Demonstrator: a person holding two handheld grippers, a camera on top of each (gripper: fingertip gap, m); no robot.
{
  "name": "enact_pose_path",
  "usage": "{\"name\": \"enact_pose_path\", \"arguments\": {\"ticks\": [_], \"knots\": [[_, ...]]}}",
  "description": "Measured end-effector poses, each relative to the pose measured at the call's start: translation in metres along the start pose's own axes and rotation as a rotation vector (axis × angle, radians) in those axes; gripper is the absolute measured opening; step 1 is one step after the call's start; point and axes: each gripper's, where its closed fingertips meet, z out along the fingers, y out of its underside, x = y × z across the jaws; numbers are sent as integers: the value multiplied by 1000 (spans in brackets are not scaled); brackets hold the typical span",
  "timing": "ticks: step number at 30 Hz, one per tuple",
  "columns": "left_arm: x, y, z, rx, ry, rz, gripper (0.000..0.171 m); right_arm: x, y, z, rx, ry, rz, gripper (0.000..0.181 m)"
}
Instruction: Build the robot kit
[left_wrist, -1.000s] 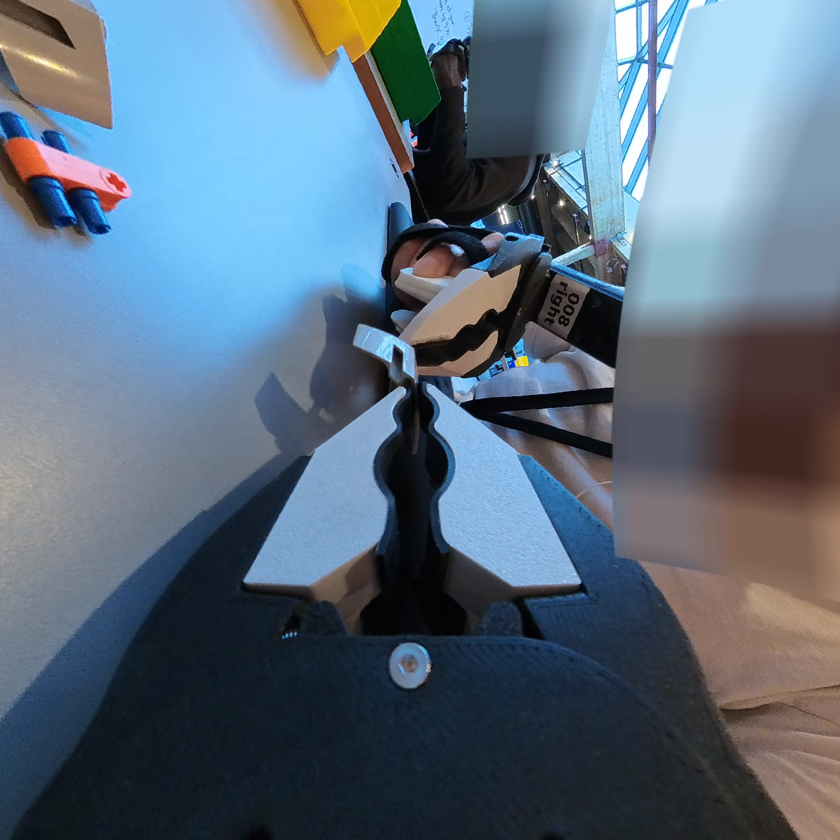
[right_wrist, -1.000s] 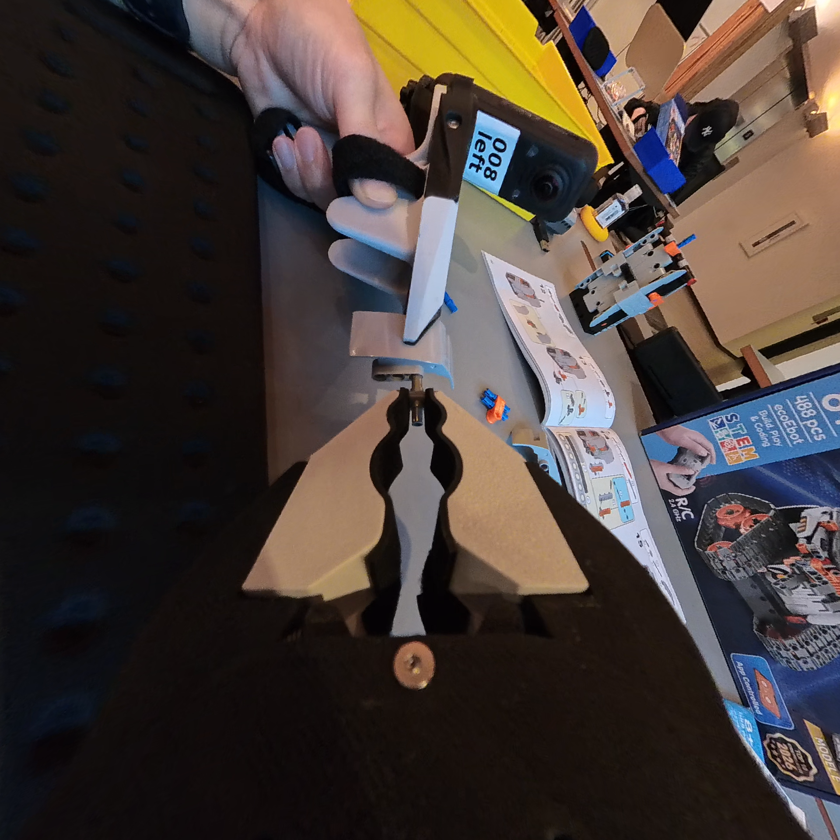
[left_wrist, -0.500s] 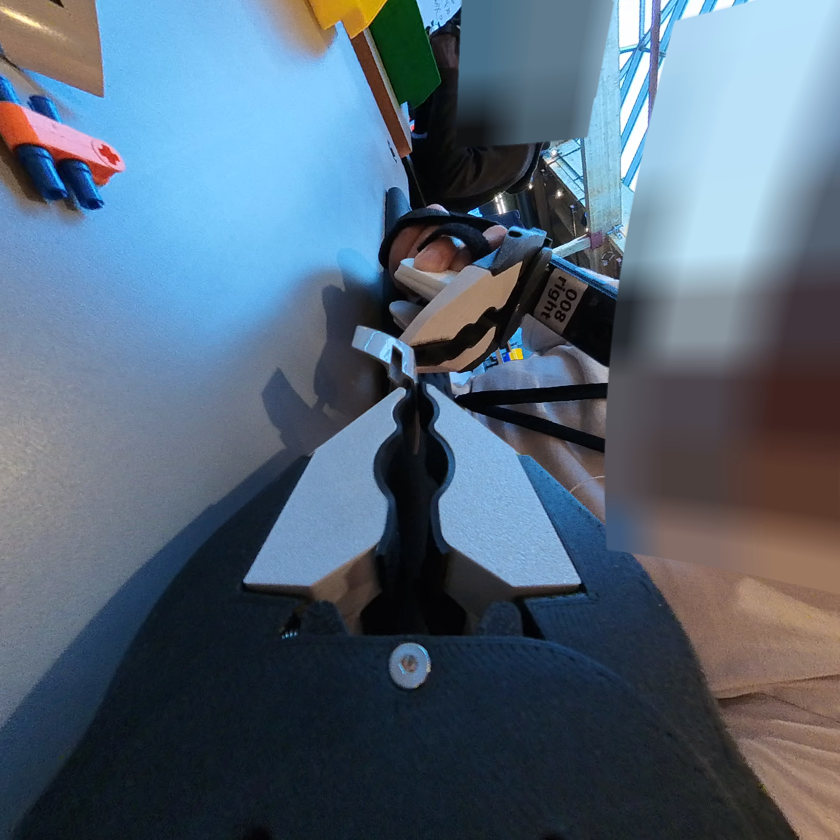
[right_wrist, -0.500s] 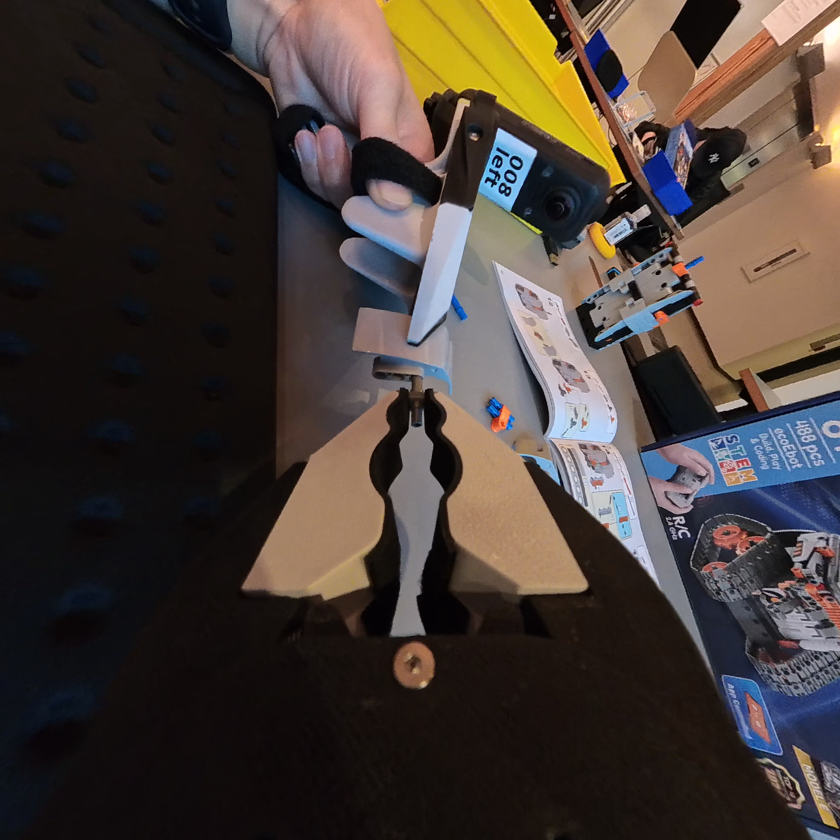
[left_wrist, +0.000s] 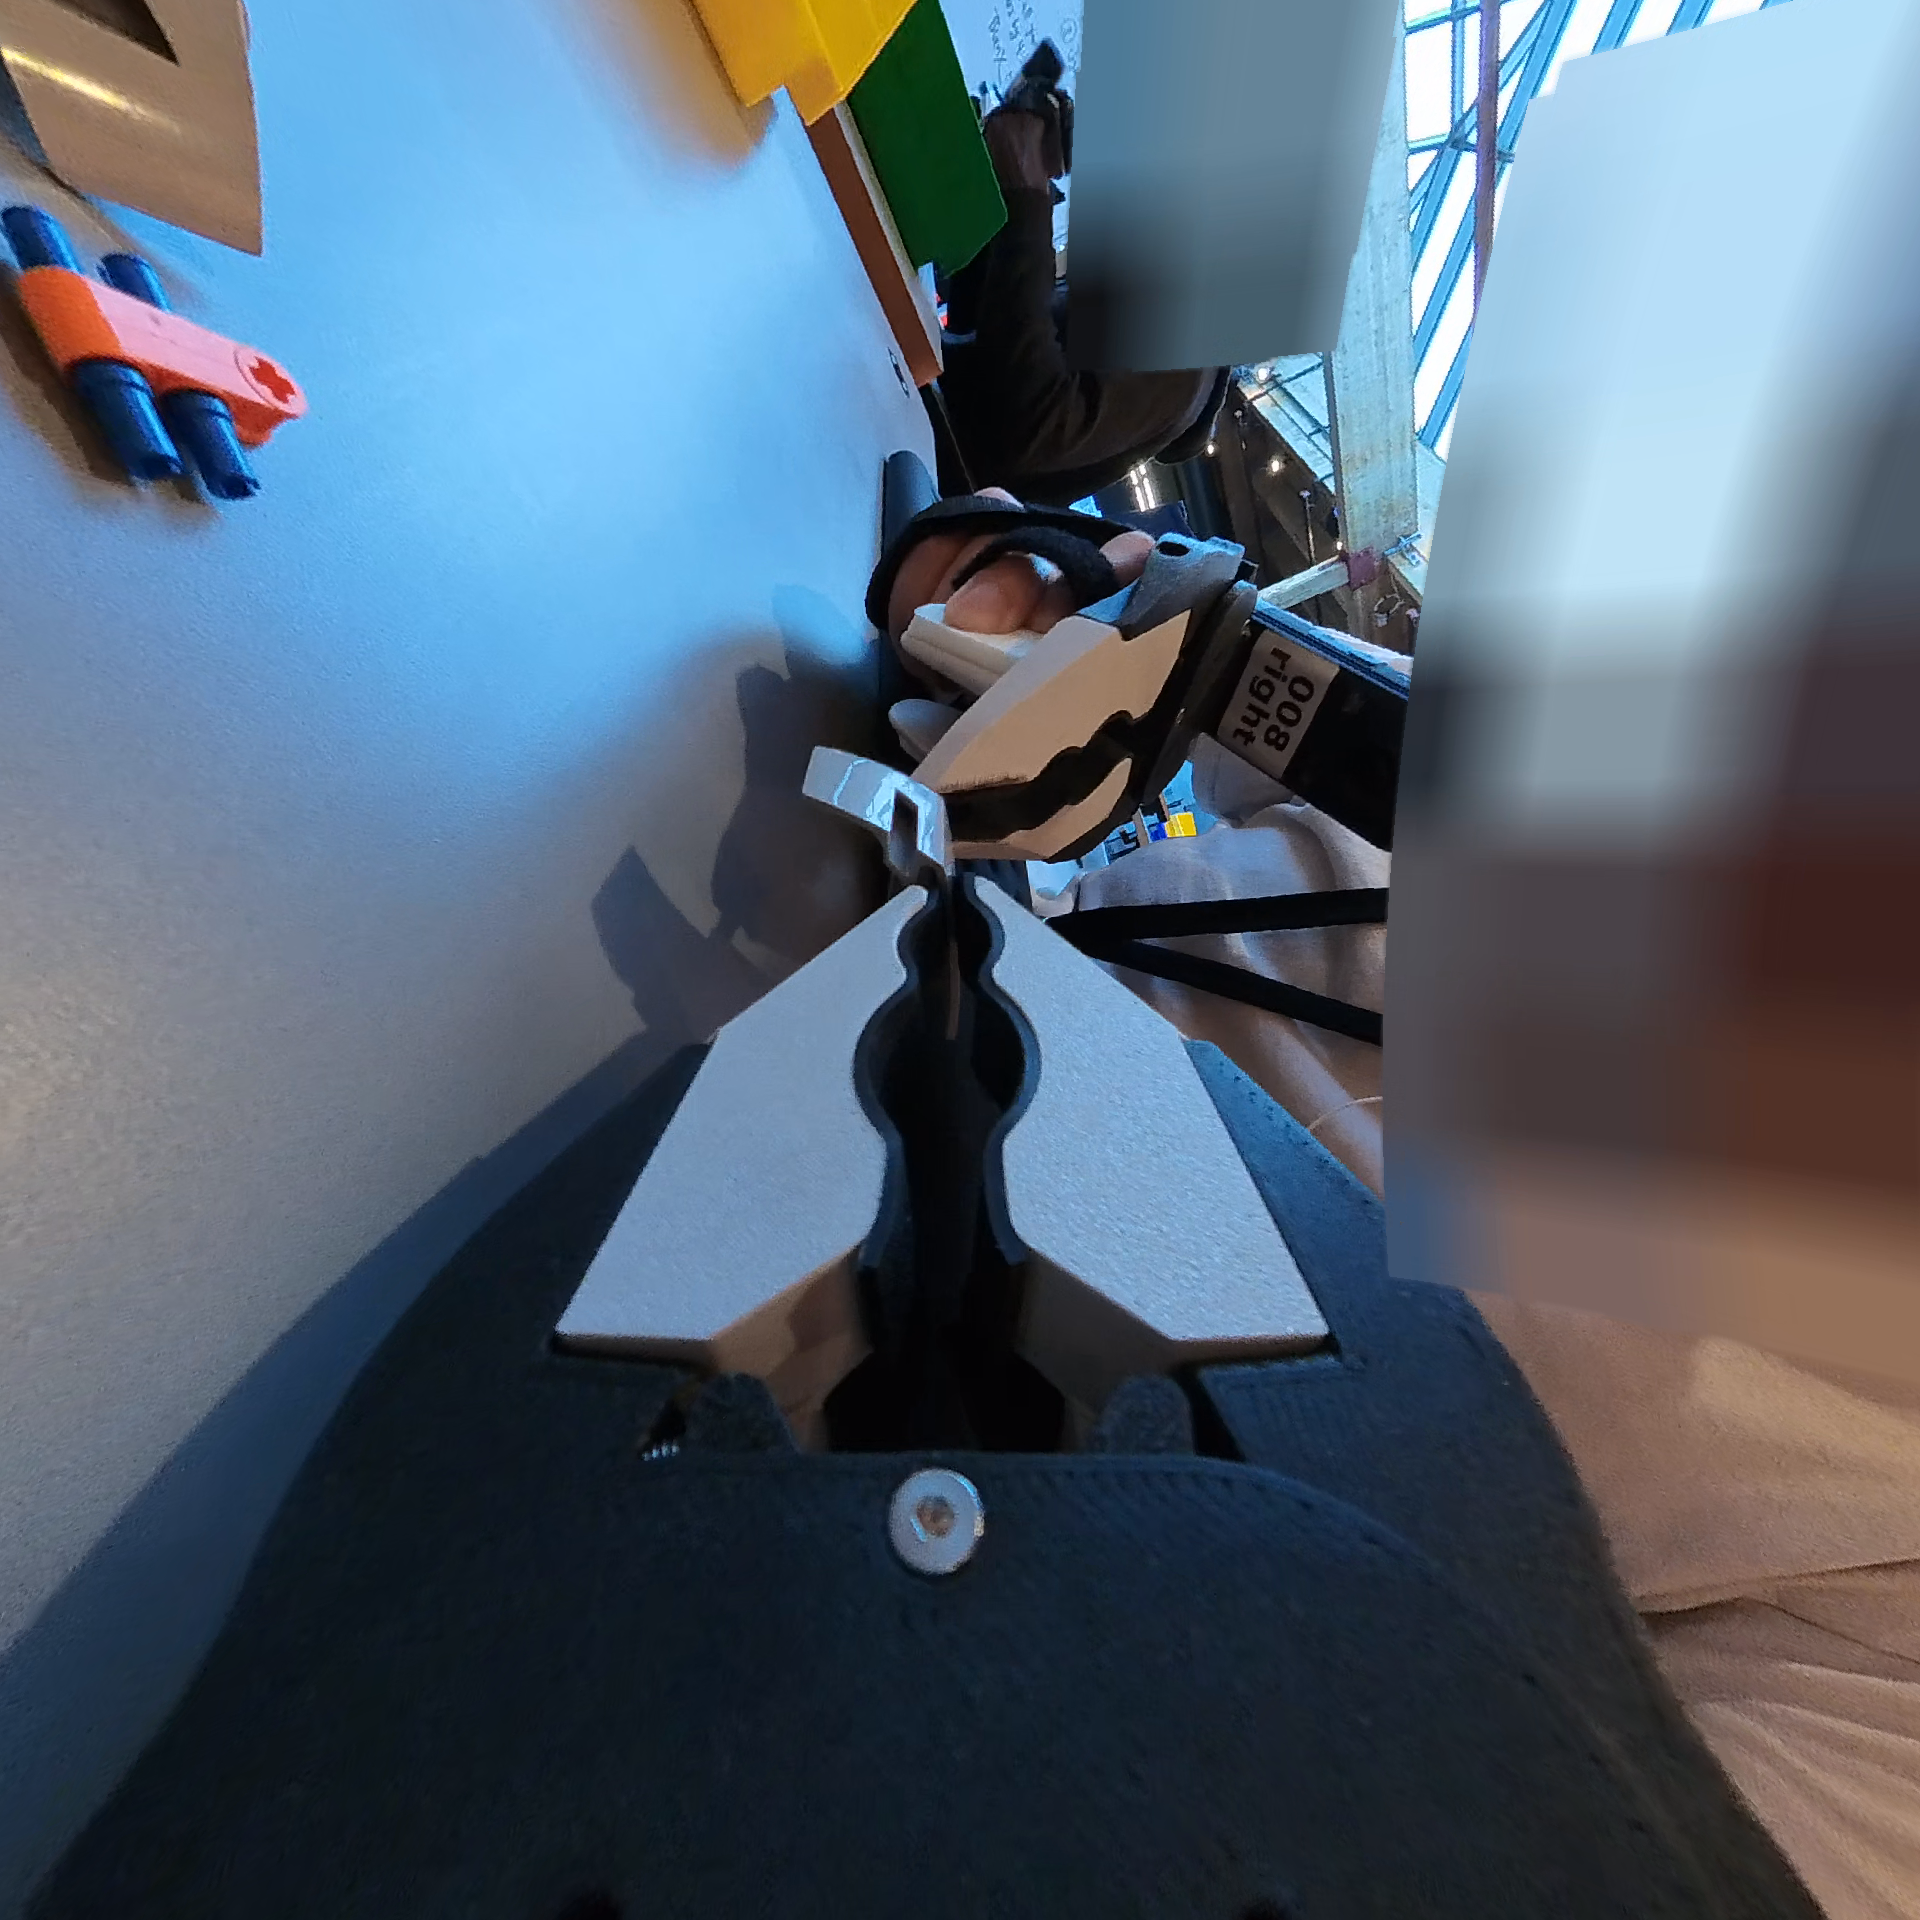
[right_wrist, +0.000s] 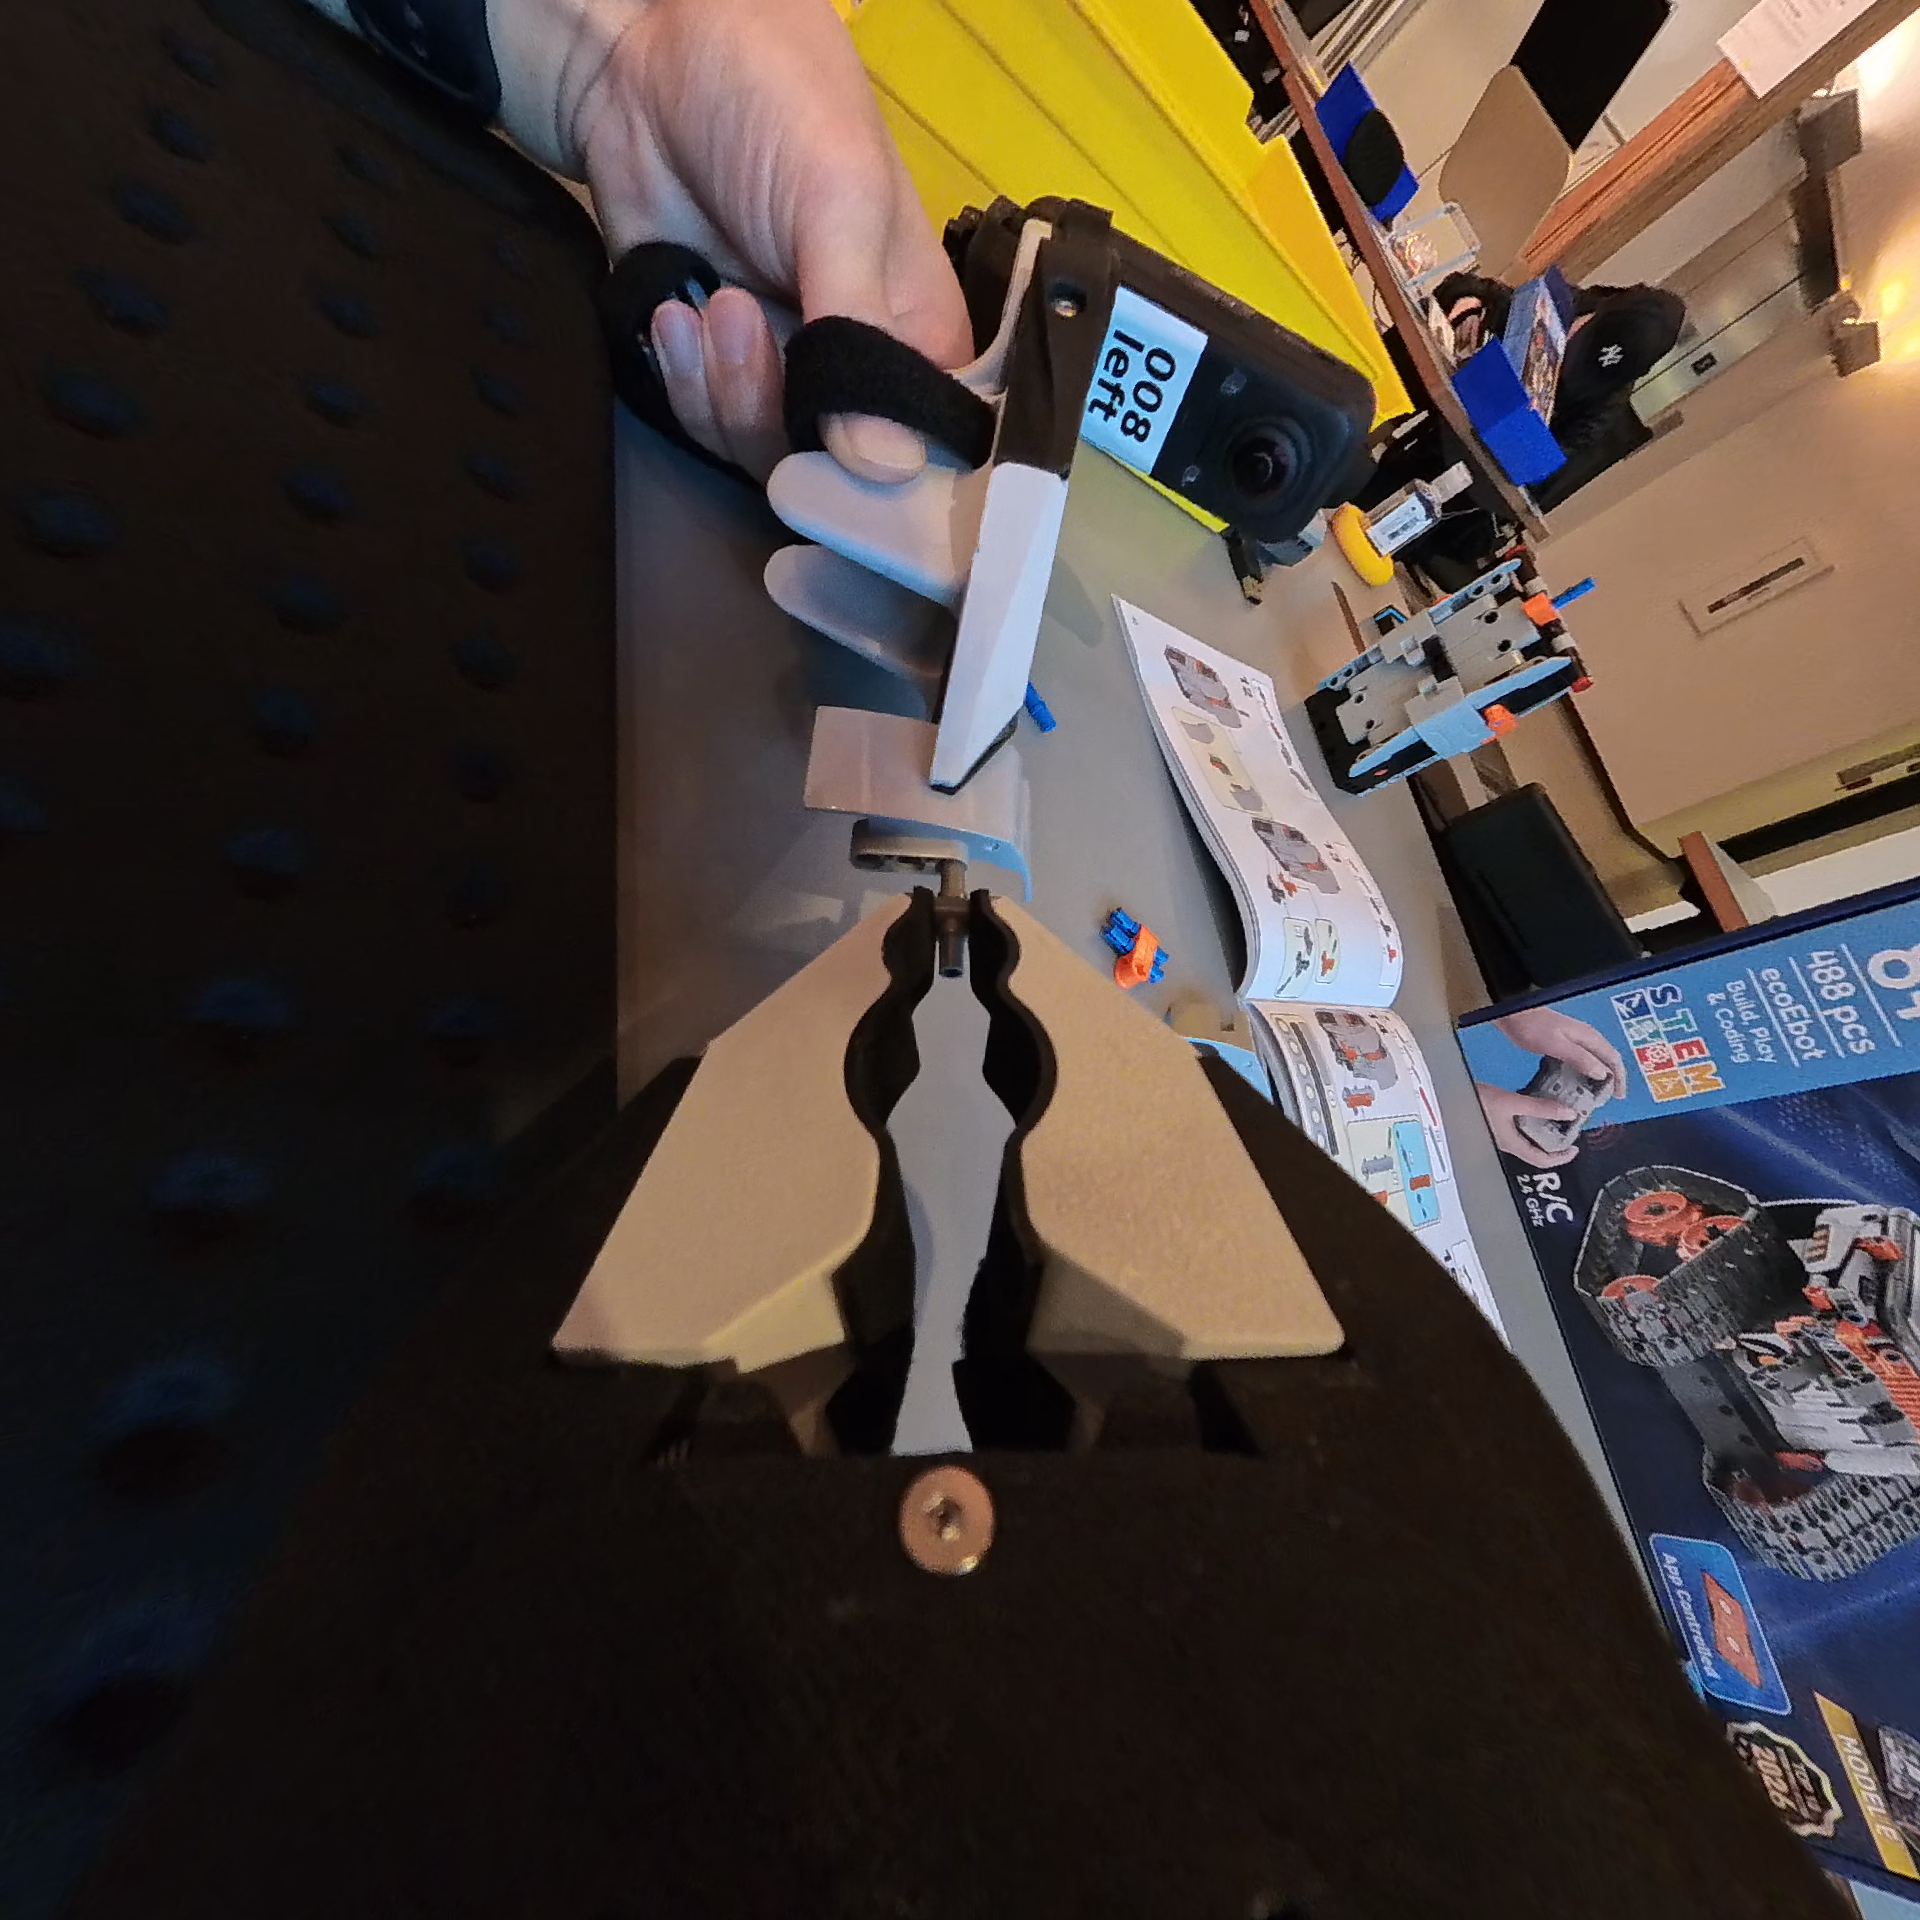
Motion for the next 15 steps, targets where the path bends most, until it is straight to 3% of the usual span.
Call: {"name": "enact_pose_path", "arguments": {"ticks": [7, 12, 15], "knots": [[-1, -3, 0, 24, -12, 2, 0, 4, -1, 1, 2, 15, 20, 4], [-15, 21, 23, -185, -96, -22, 0, -12, -23, 7, 93, -45, -85, 6], [-12, 10, 16, -97, -68, -41, 0, -4, -11, 5, 48, -21, -65, 6]]}}
